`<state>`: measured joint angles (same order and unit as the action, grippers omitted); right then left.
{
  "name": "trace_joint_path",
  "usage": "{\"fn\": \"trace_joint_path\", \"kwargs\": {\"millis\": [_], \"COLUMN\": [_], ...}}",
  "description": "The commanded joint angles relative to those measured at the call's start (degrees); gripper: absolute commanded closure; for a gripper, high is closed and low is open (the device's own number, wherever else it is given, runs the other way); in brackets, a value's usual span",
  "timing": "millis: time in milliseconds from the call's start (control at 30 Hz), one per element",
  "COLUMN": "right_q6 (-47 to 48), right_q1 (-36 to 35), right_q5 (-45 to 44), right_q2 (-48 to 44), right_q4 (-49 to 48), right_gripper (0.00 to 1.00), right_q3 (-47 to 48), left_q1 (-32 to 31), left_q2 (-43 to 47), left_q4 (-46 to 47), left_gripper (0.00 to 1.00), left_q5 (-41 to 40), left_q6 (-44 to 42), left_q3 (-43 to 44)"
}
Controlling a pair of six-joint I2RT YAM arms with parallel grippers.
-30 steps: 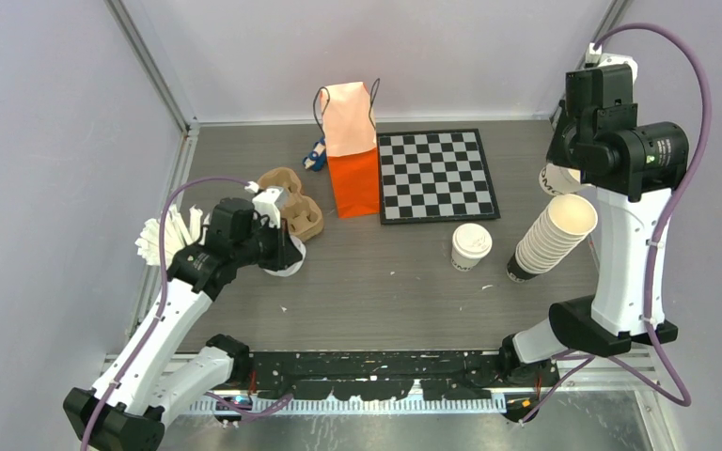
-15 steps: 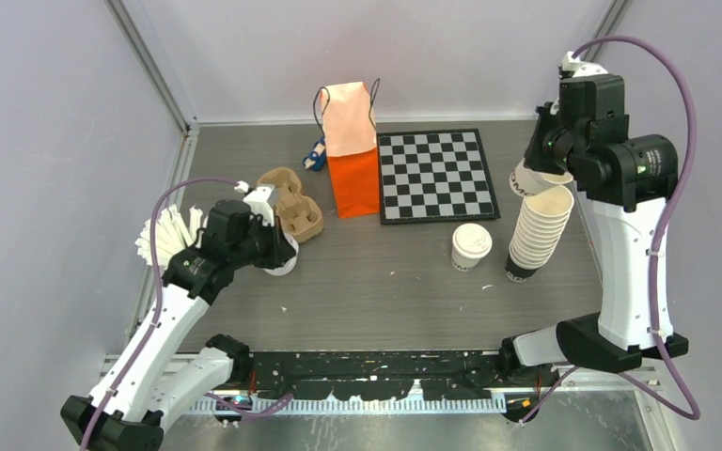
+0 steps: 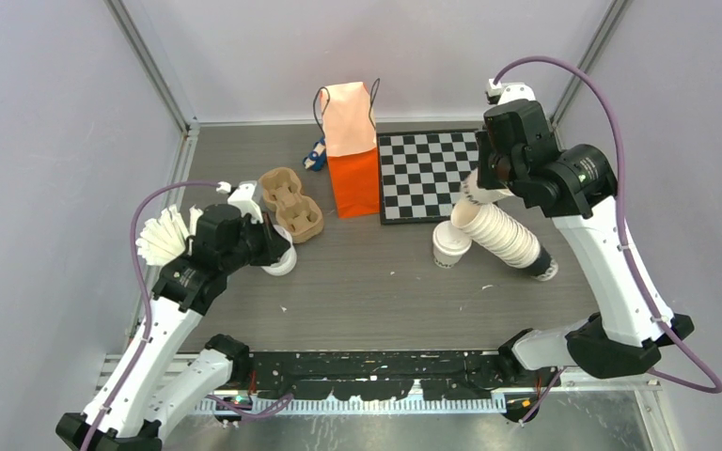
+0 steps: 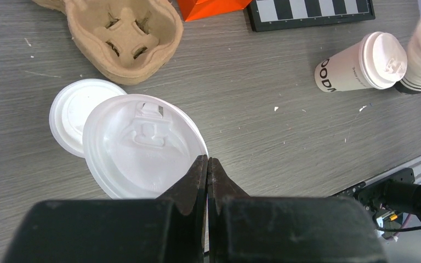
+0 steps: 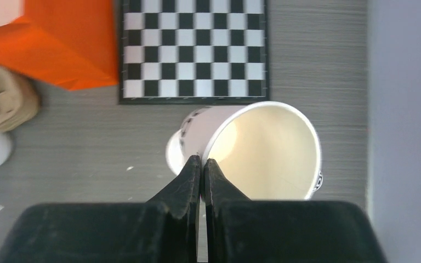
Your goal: Pack the takeout coffee
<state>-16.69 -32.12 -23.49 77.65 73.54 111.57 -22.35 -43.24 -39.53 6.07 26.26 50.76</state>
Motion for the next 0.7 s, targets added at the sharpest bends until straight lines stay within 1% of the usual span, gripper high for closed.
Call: {"fn": "trace_joint_path", "kwargs": {"millis": [0,167,233,367,467,567,667], "right_q6": [0.9,0.9,1.3,2.2,2.4,2.5,2.7], "right_q1": [0.2,0.2,0.3,0.2,-0.6,-3.8,-9.3], "right_q5": [-14.1,-18.1,-17.2,-9.0,-2.4,4.2,7.8], "right_q2": [0.2,0.2,0.1,0.5,-0.3,-1.7,-3.0], "right_q4": [2.1,3.4,3.4,2.2,-0.7,-7.0,-14.8], "right_gripper": [0.92,0.92,0.92,0.92,0.92,0.92,0.92], "right_q3": [-1.9,-2.3,-1.9,-0.8,-2.4,-7.4,-15.9], "left_q1": [0.3,0.3,0.3,0.3,0.3,0.3,0.3], "left_q2": [0.3,-0.7,-1.0,-0.9,-0.1,0.2,0.1], "left_q4": [2.4,2.9,2.7,1.5,1.4,1.2,0.7], "left_gripper": [1.00,1.00,1.00,1.00,1.00,1.00,1.00], "left_q5": [0.2,0.8,0.9,0.7,0.2,-0.2,-0.4], "left_q6": [1.1,1.2,1.0,0.2,0.2,0.3,0.4], "left_q3": [1.1,1.3,1.5,2.4,2.5,2.7,3.3]}}
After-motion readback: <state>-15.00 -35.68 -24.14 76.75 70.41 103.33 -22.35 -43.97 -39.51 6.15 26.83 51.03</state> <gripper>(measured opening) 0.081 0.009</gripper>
